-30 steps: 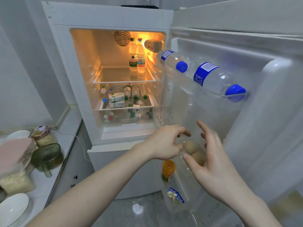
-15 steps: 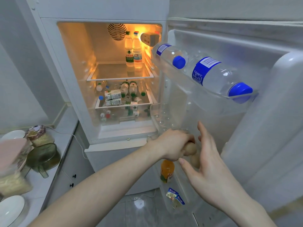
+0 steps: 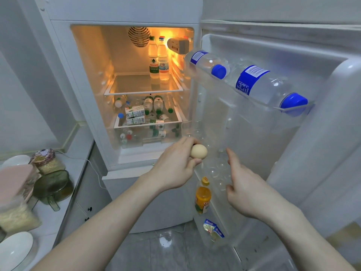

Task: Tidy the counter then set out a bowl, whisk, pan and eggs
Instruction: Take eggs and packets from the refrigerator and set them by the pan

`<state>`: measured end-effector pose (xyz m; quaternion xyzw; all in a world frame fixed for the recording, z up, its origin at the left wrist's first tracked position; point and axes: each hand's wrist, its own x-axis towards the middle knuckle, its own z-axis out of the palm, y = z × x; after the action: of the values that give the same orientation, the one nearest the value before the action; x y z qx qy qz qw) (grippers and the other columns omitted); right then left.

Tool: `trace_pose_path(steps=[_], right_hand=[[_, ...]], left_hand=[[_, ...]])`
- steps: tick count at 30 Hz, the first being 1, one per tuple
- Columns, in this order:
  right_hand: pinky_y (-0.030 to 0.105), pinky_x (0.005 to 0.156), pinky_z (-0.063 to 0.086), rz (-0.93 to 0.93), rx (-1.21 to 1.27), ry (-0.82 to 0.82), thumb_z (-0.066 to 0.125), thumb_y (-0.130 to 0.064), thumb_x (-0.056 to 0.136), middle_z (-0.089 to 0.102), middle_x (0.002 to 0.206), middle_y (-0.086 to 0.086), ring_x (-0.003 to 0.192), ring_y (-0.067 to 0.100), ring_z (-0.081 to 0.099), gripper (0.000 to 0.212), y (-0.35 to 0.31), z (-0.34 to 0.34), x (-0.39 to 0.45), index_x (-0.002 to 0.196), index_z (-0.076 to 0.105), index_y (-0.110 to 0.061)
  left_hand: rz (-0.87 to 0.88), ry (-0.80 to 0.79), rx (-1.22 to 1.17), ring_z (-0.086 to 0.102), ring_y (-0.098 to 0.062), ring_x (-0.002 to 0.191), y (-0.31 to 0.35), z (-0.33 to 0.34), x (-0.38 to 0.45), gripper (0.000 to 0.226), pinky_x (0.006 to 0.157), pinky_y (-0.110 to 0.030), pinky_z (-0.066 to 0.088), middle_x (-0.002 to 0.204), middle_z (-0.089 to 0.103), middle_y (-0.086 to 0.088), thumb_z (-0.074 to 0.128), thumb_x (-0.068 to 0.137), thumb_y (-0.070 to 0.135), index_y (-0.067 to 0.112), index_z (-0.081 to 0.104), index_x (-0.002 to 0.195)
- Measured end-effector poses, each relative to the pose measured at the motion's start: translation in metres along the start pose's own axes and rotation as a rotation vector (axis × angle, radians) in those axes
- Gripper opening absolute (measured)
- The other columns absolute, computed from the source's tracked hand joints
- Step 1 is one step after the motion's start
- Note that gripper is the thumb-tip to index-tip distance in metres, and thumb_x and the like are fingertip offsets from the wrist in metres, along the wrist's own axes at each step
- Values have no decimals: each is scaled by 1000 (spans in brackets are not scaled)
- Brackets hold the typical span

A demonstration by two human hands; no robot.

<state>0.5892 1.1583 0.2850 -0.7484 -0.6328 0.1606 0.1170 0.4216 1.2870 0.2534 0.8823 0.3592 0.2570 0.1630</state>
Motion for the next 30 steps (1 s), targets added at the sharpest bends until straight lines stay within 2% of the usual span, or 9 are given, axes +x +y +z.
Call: trace_pose_path(steps=[3, 8, 12, 18, 21, 26, 28, 30], right_hand=[[35, 92, 45, 34, -143, -77, 46, -12, 91, 51, 142, 12, 124, 36, 54, 84, -3, -4, 2, 160, 0, -28], [36, 95, 50, 115, -282, -162, 43, 0, 87, 52, 144, 10, 127, 34, 55, 77, -3, -5, 11, 155, 25, -30], [34, 94, 50, 153, -367, -172, 46, -3, 89, 56, 140, 10, 125, 32, 58, 56, -2, -4, 18, 143, 47, -19], [34, 91, 53, 173, -429, -144, 51, -7, 88, 60, 130, 12, 117, 31, 62, 44, -6, 1, 20, 130, 57, -16], [34, 89, 54, 171, -347, -59, 54, -10, 84, 61, 128, 8, 114, 31, 62, 47, -5, 4, 17, 129, 57, -19], [31, 84, 47, -26, -120, 304, 54, -12, 83, 67, 118, -1, 112, 27, 61, 36, -34, 5, -2, 115, 66, -26], [29, 83, 45, -123, -34, 342, 57, -12, 83, 68, 110, -5, 108, 24, 61, 34, -62, 12, -12, 112, 69, -26], [26, 81, 47, -218, 79, 309, 63, -13, 82, 66, 99, -11, 102, 18, 63, 31, -89, 24, -18, 108, 70, -29]], left_hand=[[-13, 8, -26, 53, -15, 100, -3, -11, -17, 31, 86, -35, 46, 115, 54, 9, 64, 95, 32, 27, 49, 123], [-12, 27, -41, 51, -11, 97, -5, -22, -38, 27, 82, -31, 44, 111, 53, 12, 64, 95, 31, 30, 49, 117], [-18, 35, -56, 50, -10, 97, -6, -28, -54, 27, 82, -31, 44, 110, 53, 14, 65, 94, 32, 32, 48, 116], [-36, 36, -81, 51, -8, 99, -6, -37, -81, 25, 80, -31, 46, 112, 54, 16, 64, 95, 33, 33, 48, 115], [-72, 59, -110, 50, -4, 100, -9, -45, -102, 26, 81, -29, 49, 115, 53, 19, 64, 95, 33, 34, 49, 116], [-159, 104, -138, 50, 0, 105, -16, -60, -142, 28, 82, -20, 43, 117, 53, 20, 64, 96, 32, 34, 50, 119], [-214, 130, -140, 50, 2, 105, -21, -66, -164, 28, 81, -14, 38, 117, 54, 22, 65, 95, 32, 35, 49, 119], [-274, 166, -143, 50, 2, 105, -24, -75, -189, 28, 78, -14, 38, 115, 54, 22, 65, 95, 33, 37, 49, 118]])
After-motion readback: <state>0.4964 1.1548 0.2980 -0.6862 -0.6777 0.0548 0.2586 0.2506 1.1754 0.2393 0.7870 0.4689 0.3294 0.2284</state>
